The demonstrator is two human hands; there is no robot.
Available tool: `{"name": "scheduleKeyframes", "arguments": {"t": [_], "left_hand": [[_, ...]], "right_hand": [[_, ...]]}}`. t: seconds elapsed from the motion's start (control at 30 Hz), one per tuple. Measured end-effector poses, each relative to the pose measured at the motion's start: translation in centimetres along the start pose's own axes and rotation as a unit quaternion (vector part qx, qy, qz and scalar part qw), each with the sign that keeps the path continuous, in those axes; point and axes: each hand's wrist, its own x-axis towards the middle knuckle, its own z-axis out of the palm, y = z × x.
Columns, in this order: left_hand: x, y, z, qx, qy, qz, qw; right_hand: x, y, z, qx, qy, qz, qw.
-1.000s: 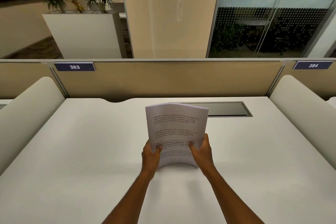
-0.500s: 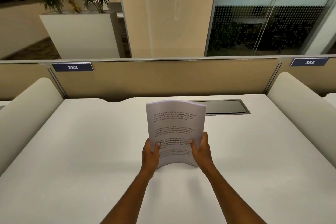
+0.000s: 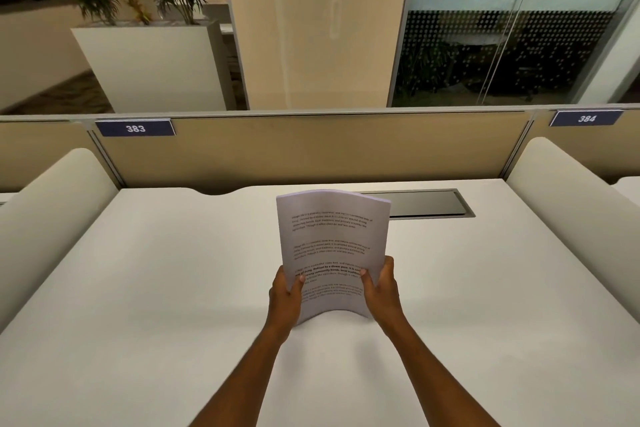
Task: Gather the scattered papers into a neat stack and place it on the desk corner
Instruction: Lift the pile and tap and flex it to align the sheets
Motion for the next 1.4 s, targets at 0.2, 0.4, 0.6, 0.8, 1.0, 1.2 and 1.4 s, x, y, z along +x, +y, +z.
{"name": "scheduleKeyframes", "arguments": {"t": [0.2,0.4,0.6,0.8,1.0,1.2,1.4], "left_hand": [[2.0,2.6,-1.2,0.078,-0.027,0.048,0.995],[5.5,8.6,-4.0,0.214,-0.141,0.13,0.958],[7.4,13.1,-5.6,0.295,-0.199,0.143,0.923],[8.0,15.2,-5.6,0.367,-0.231,0.161,0.887],[7.7,16.3,-4.6,0.402,-0.253,0.187,0.86],[8.0,16.1,-4.6,0.393,-0.221,0.174,0.876],[8.0,14.7,-6.8,0.328,-0.206,0.1,0.917]], "right_hand": [[0.9,-1.2,-0.5,0.024,-0.001,0.005,1.0],[3.8,-4.5,-2.2,0.12,0.046,-0.009,0.992],[7.4,-6.6,-5.5,0.116,0.108,-0.061,0.986],[8.9,-6.7,-7.4,-0.115,0.063,-0.131,0.983],[7.9,-8.1,-7.2,-0.111,0.009,-0.149,0.983],[7.9,-8.3,-7.4,-0.075,-0.015,-0.141,0.987],[8.0,-7.4,-8.2,-0.034,-0.023,-0.113,0.993]]}}
